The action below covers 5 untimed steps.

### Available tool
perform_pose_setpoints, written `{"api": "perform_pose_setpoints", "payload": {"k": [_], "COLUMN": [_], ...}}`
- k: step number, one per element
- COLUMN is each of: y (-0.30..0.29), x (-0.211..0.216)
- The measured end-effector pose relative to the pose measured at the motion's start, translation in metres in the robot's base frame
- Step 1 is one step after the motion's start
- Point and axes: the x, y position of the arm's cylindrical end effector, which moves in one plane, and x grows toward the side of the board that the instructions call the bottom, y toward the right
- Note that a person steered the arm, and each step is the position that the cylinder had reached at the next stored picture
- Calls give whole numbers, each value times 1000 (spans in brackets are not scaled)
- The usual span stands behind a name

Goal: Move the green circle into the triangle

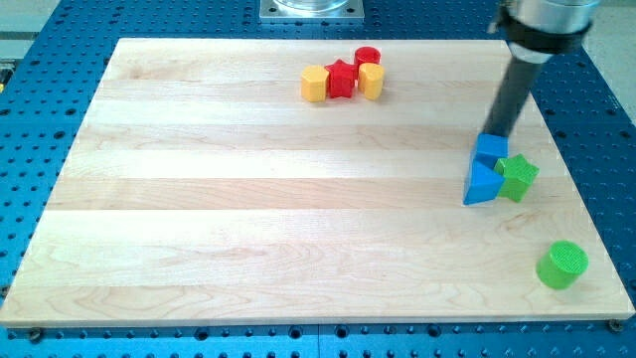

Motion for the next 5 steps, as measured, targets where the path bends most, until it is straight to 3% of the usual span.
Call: {"api": "perform_pose_setpoints", "payload": {"k": [1,2,3,4,5], "y": [69,101,76,23,6], "x": [28,119,181,197,197]}}
